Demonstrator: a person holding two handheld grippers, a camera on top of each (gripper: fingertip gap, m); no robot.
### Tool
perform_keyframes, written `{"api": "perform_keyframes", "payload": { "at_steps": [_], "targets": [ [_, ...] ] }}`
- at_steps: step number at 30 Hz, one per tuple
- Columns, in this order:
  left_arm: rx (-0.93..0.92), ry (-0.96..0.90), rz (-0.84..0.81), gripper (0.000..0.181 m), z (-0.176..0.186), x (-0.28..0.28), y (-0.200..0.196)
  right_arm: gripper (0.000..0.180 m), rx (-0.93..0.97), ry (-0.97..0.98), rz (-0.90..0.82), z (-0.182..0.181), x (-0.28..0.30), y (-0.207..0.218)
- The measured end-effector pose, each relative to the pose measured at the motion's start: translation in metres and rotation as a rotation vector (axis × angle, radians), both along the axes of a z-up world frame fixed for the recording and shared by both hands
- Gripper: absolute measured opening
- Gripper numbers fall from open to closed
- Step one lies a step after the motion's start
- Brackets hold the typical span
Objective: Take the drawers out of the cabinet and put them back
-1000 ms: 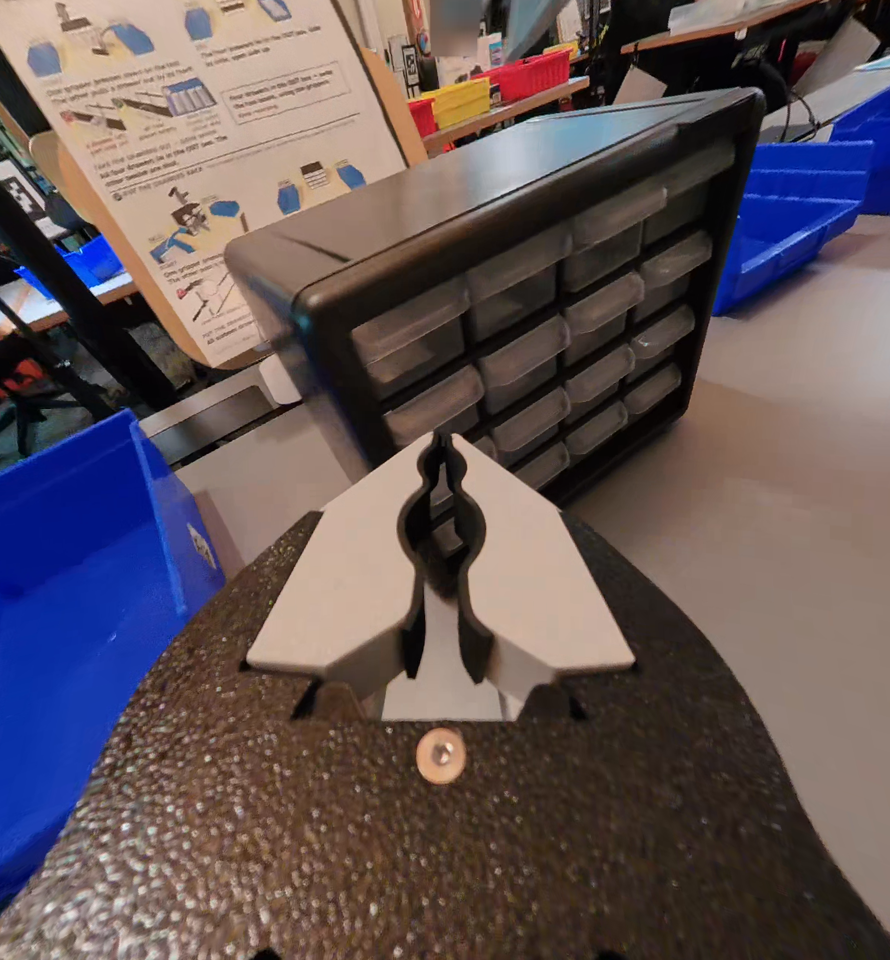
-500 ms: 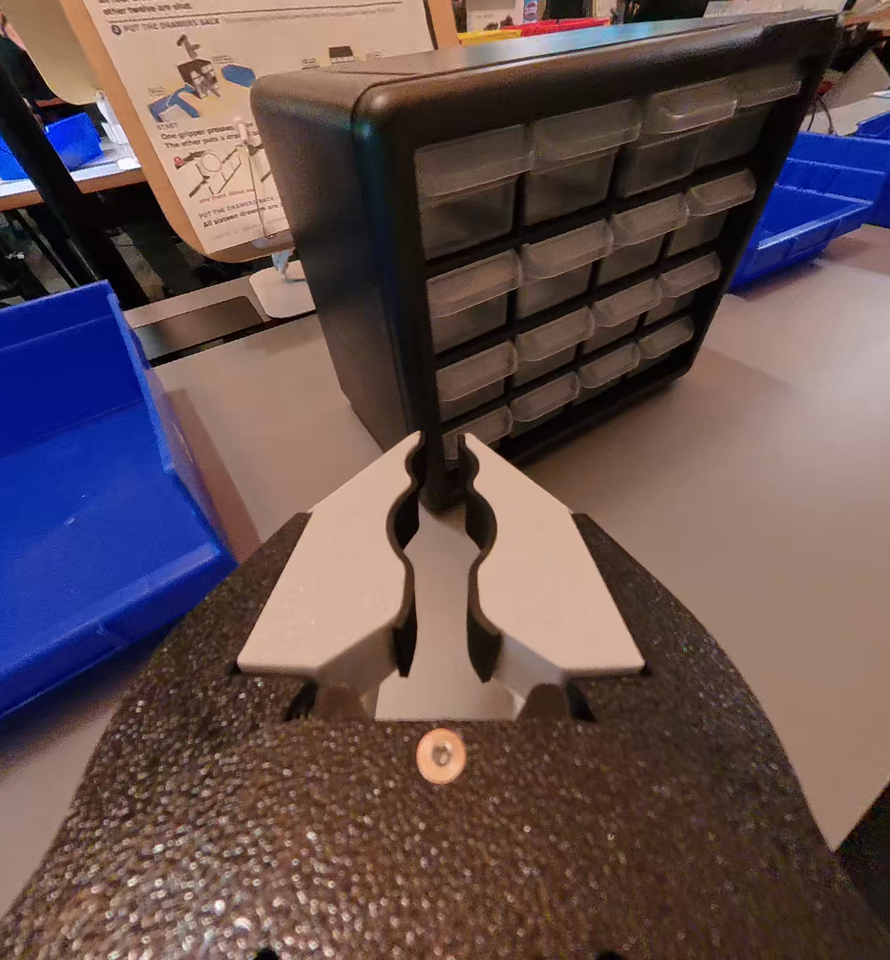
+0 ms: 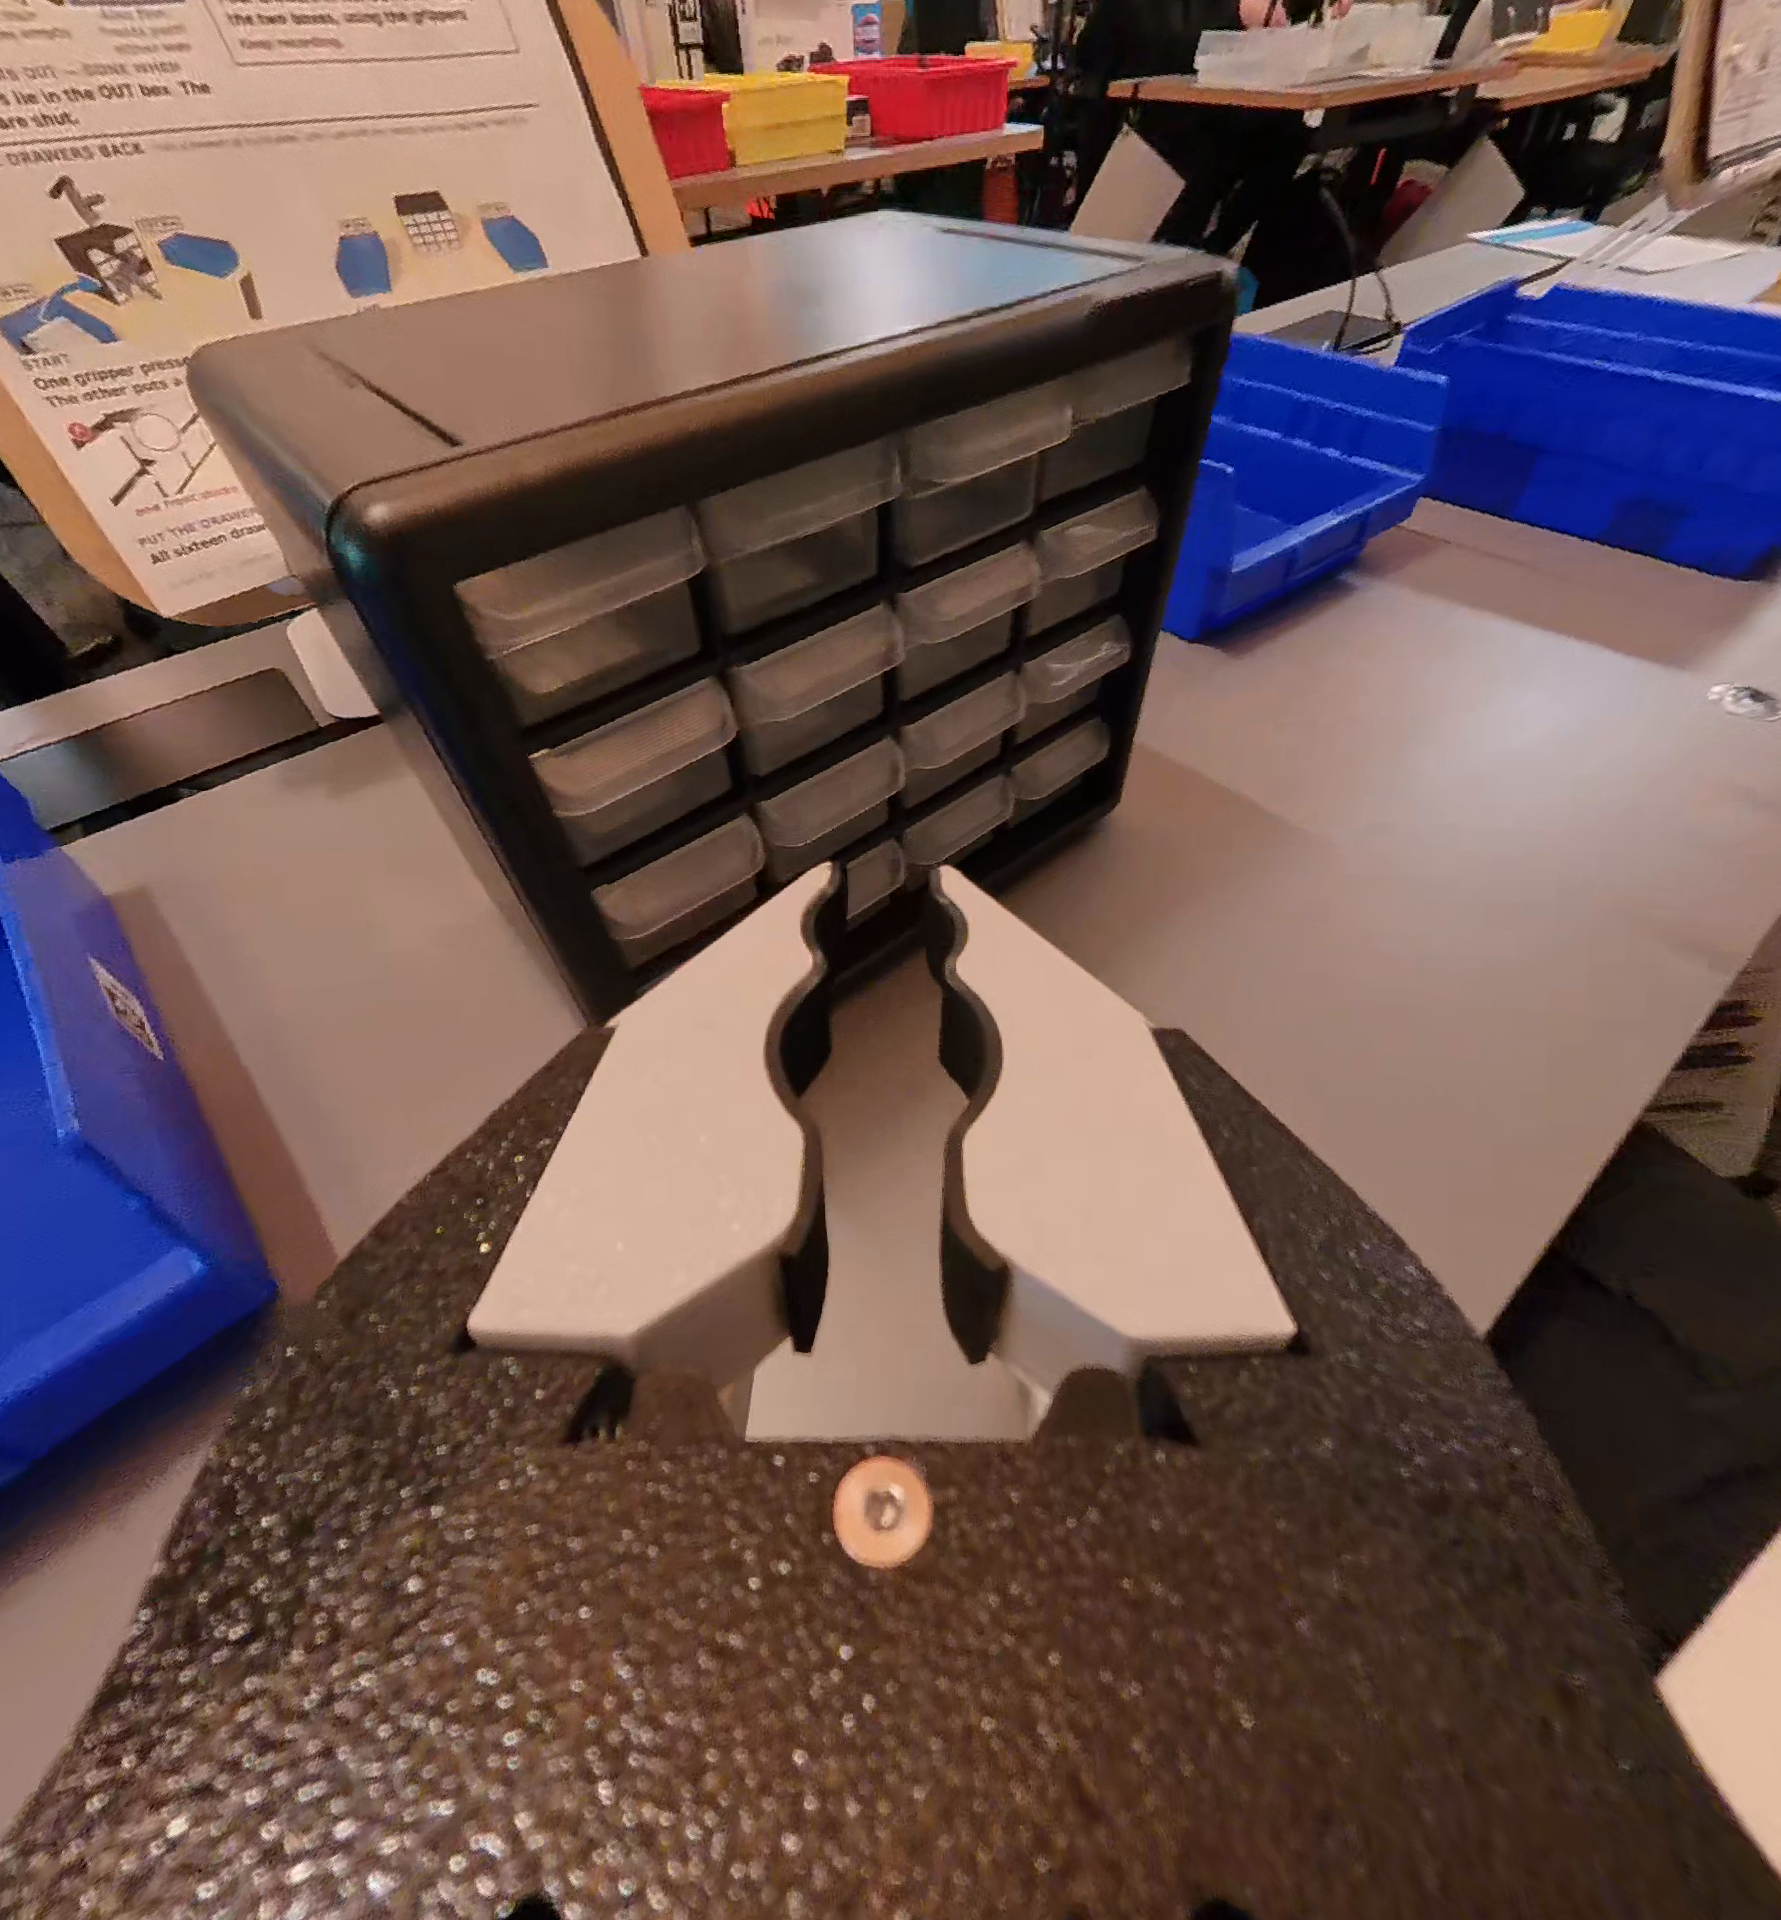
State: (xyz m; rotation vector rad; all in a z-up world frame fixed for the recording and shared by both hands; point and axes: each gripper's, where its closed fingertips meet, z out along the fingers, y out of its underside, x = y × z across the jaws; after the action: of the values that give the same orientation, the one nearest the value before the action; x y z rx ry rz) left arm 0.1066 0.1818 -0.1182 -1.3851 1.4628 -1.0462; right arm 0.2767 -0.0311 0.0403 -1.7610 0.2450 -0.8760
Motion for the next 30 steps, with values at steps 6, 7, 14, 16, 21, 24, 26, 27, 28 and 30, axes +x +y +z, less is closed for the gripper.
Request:
{"api": "perform_keyframes", "payload": {
  "at_steps": [6, 7, 14, 16, 21, 24, 26, 27, 28, 30],
  "targets": [
    [-0.020, -0.059, 0.000, 0.014, 0.018, -0.021, -0.007, 0.113, 0.108, 0.050, 0.053, -0.039, -0.045, 0.020],
    [-0.005, -0.057, 0.004, 0.014, 0.015, -0.024, -0.006, 0.114, 0.148, 0.071, 0.072, -0.052, -0.049, 0.028],
    [0.045, 0.009, 0.019, 0.014, -0.009, -0.033, 0.022, 0.107, 0.234, 0.116, 0.158, -0.108, -0.046, 0.060],
    [0.058, -0.011, 0.019, 0.014, -0.004, -0.028, 0.032, 0.106, 0.260, 0.086, 0.173, -0.104, -0.042, 0.067],
    [0.040, -0.082, 0.001, 0.014, 0.016, -0.012, 0.051, 0.104, 0.278, 0.077, 0.148, -0.107, -0.024, 0.072],
    [0.053, -0.077, -0.025, 0.014, 0.015, -0.002, 0.059, 0.104, 0.311, 0.088, 0.109, -0.116, -0.011, 0.066],
    [0.071, -0.059, -0.037, 0.014, 0.010, 0.003, 0.065, 0.103, 0.350, 0.110, 0.088, -0.122, -0.002, 0.062],
    [0.078, -0.052, -0.045, 0.014, 0.007, 0.004, 0.068, 0.101, 0.365, 0.120, 0.083, -0.125, 0.003, 0.061],
    [0.082, -0.044, -0.052, 0.014, 0.003, 0.006, 0.070, 0.099, 0.374, 0.128, 0.080, -0.128, 0.008, 0.060],
    [0.077, -0.025, -0.064, 0.014, -0.006, 0.006, 0.074, 0.097, 0.372, 0.142, 0.077, -0.134, 0.018, 0.060]
  ]
}}
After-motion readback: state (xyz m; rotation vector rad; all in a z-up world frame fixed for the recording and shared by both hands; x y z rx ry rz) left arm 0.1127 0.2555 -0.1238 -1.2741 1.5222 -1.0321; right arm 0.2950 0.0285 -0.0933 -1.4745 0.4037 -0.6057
